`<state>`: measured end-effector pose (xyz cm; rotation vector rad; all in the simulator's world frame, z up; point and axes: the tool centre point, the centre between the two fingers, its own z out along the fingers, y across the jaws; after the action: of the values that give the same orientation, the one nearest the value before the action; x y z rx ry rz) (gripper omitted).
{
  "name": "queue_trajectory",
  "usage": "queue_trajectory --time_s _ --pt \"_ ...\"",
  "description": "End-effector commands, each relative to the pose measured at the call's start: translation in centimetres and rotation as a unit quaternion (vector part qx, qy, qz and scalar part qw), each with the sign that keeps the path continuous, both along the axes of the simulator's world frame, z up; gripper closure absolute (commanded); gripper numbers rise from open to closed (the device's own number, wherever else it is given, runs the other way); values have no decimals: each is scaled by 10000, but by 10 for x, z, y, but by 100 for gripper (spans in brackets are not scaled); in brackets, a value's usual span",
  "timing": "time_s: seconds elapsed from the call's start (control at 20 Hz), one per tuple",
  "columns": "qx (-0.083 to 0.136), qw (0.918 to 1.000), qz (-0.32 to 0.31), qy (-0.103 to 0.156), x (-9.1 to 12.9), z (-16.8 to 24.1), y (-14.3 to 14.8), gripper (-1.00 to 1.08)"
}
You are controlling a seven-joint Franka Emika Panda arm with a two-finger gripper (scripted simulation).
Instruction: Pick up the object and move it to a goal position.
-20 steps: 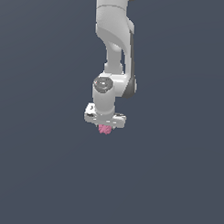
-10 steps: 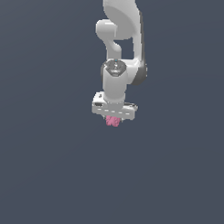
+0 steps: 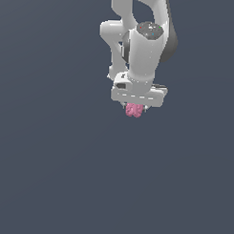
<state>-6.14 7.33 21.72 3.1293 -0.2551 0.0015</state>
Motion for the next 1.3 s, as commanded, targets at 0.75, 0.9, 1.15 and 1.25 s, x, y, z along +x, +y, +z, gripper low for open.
queue_trajectory --time_s 0.75,0.9,1.15,1.25 --pt "0 10000 -1 2 -26 178 117 108" --pt "3 10000 -1 3 -28 200 132 108" --pt "8 10000 -1 4 -30 227 150 108" --pt "8 10000 -1 4 -30 234 155 108"
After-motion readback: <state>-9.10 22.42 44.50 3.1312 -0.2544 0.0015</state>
